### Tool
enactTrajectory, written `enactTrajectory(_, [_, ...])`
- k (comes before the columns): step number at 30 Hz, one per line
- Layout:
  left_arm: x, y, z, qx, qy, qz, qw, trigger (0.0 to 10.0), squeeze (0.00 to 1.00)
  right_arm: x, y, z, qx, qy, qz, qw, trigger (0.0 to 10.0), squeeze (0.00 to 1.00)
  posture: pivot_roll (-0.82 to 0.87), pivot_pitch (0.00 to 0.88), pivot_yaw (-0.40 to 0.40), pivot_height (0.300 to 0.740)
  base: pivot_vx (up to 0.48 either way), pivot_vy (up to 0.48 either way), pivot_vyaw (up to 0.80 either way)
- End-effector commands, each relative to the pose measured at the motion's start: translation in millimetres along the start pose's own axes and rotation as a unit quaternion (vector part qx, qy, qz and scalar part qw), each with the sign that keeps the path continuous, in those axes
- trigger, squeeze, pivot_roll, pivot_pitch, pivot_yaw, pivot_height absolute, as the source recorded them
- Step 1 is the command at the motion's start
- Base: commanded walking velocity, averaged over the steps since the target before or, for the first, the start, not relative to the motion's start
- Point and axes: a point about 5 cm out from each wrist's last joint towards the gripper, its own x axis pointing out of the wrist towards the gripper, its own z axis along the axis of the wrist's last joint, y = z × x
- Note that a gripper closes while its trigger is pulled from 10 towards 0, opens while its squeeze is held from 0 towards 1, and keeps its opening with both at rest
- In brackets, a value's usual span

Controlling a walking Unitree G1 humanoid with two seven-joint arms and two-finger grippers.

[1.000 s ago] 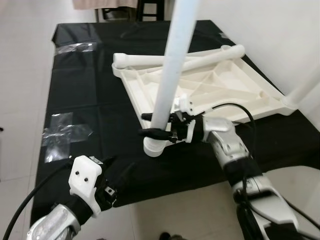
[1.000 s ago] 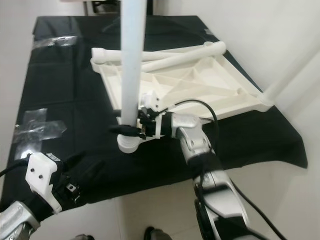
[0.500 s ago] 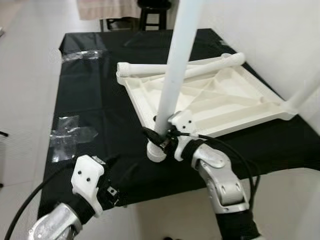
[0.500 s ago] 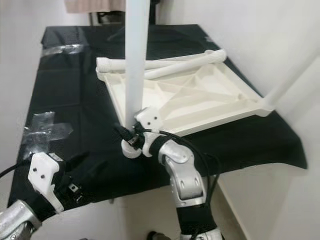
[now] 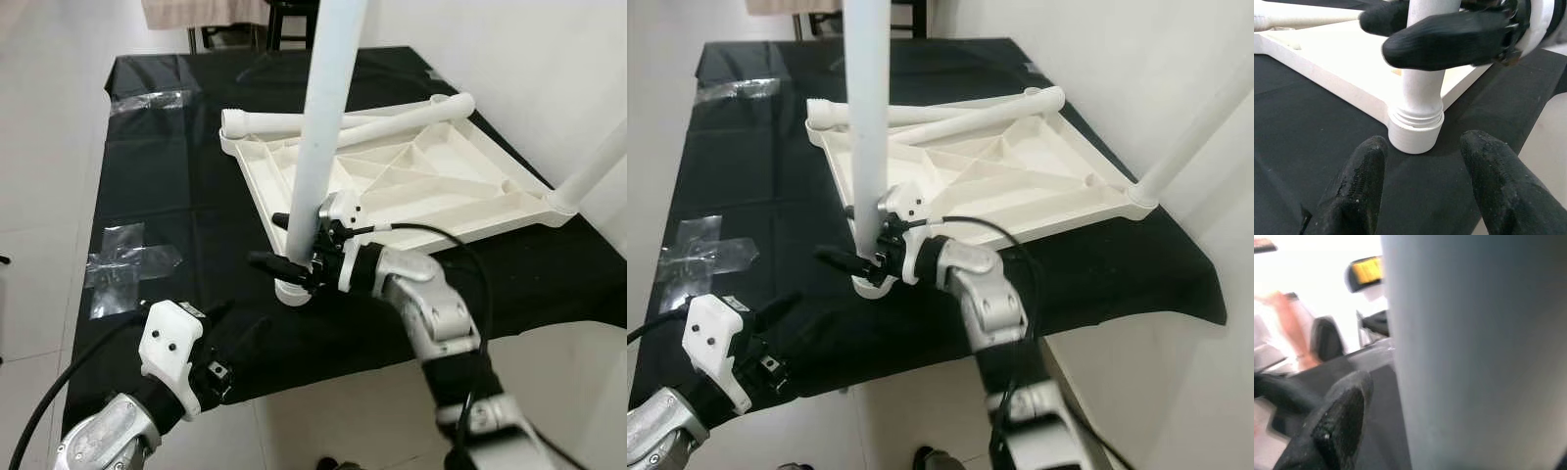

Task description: Building children table

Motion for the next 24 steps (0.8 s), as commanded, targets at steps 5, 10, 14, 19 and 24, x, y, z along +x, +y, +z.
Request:
enactTrajectory(5, [-1.1,-2.9,-2,-0.004,0.004,-0.004,1.0,10.0,0.0,8.4,1.3,4,-0.004,-0.005,0.122,0.993,10.0,0.0,0.17,0.2,-0.124,0.74,0.0,0.0,0.0])
enactTrajectory(10, [-1.1,-2.7,-2,-0.004,0.004,-0.003,1.0,10.0,0.0,10.9,-2.2,7,0.004,-0.007,0.151,0.988,0.0,0.0,0.17,0.198,-0.127,0.74,0.0,0.0,0.0])
enactTrajectory(14, [-0.9,-3.0,-2,-0.005,0.004,-0.003,1.0,10.0,0.0,11.2,-2.4,7,0.018,-0.01,0.167,0.986,0.0,0.0,0.17,0.197,-0.13,0.74,0.0,0.0,0.0])
enactTrajectory(19, [-0.9,-3.8,-3,-0.006,0.003,-0.004,1.0,10.0,0.0,6.5,-6.5,1,0.019,-0.009,0.172,0.985,0.0,0.0,0.16,0.197,-0.128,0.74,0.0,0.0,0.0])
enactTrajectory(24, [-1.4,-6.3,-3,-0.007,0.003,-0.005,1.0,10.0,0.0,-7.6,-10.2,-8,0.015,-0.003,0.128,0.992,0.0,0.0,0.16,0.205,-0.134,0.74,0.0,0.0,0.0])
